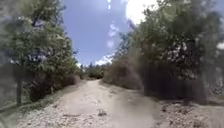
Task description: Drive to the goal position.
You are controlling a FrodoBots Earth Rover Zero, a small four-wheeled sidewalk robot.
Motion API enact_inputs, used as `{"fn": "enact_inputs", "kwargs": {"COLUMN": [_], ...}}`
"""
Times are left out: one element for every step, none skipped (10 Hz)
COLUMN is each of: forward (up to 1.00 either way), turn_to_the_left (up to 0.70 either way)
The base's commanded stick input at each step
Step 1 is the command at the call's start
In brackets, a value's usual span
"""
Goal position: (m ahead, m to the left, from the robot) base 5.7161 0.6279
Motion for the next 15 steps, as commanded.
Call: {"fn": "enact_inputs", "kwargs": {"forward": [0.45, 0.45, 0.45, 0.45, 0.45, 0.45, 0.45, 0.45, 0.45, 0.45, 0.45, 0.45, 0.45, 0.45, 0.45], "turn_to_the_left": [0.00, 0.00, 0.00, 0.00, 0.00, 0.00, 0.00, 0.00, 0.00, 0.00, 0.00, 0.08, 0.18, 0.27, 0.27]}}
